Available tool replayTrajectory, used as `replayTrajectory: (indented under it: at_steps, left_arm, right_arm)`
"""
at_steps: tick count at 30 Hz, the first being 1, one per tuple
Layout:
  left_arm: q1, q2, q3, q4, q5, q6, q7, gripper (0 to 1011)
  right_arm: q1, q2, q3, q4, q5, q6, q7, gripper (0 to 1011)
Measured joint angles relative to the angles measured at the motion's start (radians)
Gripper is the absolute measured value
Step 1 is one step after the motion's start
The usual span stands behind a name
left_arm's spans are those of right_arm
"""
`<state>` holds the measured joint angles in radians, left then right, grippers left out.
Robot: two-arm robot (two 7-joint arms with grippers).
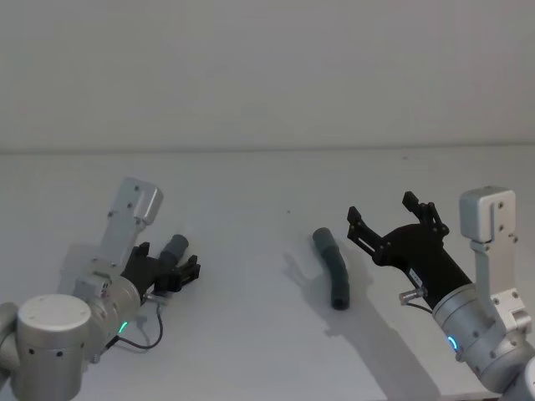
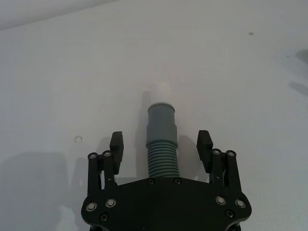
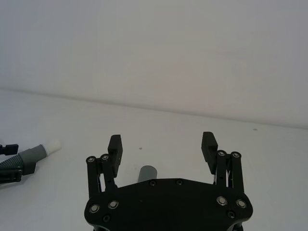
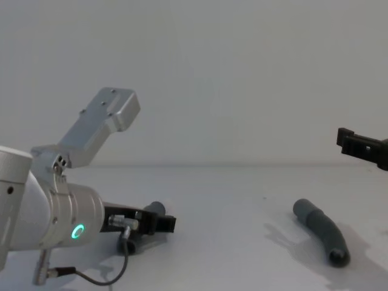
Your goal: Use both hands to pick up one end of the pipe from the table, align the ends, and insert them.
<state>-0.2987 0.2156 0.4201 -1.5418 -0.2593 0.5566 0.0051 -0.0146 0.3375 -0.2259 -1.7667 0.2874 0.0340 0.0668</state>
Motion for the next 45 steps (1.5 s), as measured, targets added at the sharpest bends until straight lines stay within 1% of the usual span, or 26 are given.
replayTrajectory:
  at_steps: [1,2,3,4,5,7,10,12,13,15,18,19,31,39,42,43,45]
  left_arm:
    - [0.0,-0.001,0.001,0.002,0.002,0.0,0.0,890]
    - [0.0,-0.003,0.001,0.003,0.003,0.0,-0.001,881]
    - [0.0,-0.003,0.001,0.003,0.004,0.0,-0.001,839]
    - [0.0,-0.005,0.002,0.005,0.005,0.0,-0.001,839]
    - [0.0,-0.006,0.002,0.006,0.006,0.0,-0.001,785]
    - [0.001,-0.01,0.002,0.007,0.008,0.0,-0.001,754]
    - [0.003,-0.014,0.002,0.008,0.011,0.0,0.0,632]
    - [0.004,-0.016,0.002,0.009,0.013,0.0,0.0,586]
    - [0.005,-0.017,0.001,0.009,0.013,0.0,0.001,525]
    - [0.007,-0.02,0.001,0.01,0.016,0.001,0.003,485]
    - [0.009,-0.024,0.001,0.01,0.019,0.001,0.005,383]
    - [0.011,-0.025,0.0,0.01,0.02,0.001,0.006,333]
    - [0.014,-0.029,-0.003,0.013,0.032,-0.01,0.006,327]
    - [0.004,-0.018,-0.001,0.024,0.046,-0.054,-0.019,327]
    - [-0.008,-0.008,0.003,0.029,0.052,-0.088,-0.048,327]
    - [-0.008,-0.008,0.003,0.029,0.052,-0.088,-0.048,327]
    - [-0.018,0.001,0.007,0.032,0.055,-0.109,-0.07,327]
  right_arm:
    - [0.0,0.0,0.0,0.0,0.0,0.0,0.0,1000]
    - [0.0,0.0,0.0,0.0,0.0,0.0,0.0,1000]
    - [0.0,0.0,0.0,0.0,0.0,0.0,0.0,1000]
    - [0.0,0.0,0.0,0.0,0.0,0.0,0.0,999]
    - [0.0,0.0,0.0,0.0,0.0,0.0,0.0,1000]
    - [0.0,0.0,0.0,0.0,0.0,0.0,0.0,1000]
    - [0.0,0.0,0.0,0.0,0.0,0.0,0.0,1000]
    - [0.0,0.0,0.0,0.0,0.0,0.0,0.0,999]
    - [0.0,0.0,0.0,0.0,0.0,0.0,0.0,1000]
    - [0.0,0.0,0.0,0.0,0.0,0.0,0.0,1000]
    - [0.0,0.0,0.0,0.0,0.0,0.0,0.0,1000]
    - [0.0,0.0,0.0,0.0,0.0,0.0,0.0,1000]
    - [0.0,0.0,0.0,0.0,0.0,0.0,0.0,1000]
    - [0.0,0.0,0.0,0.0,0.0,0.0,0.0,1000]
    - [0.0,0.0,0.0,0.0,0.0,0.0,0.0,1000]
    - [0.0,0.0,0.0,0.0,0.0,0.0,0.0,999]
    - [0.0,0.0,0.0,0.0,0.0,0.0,0.0,1000]
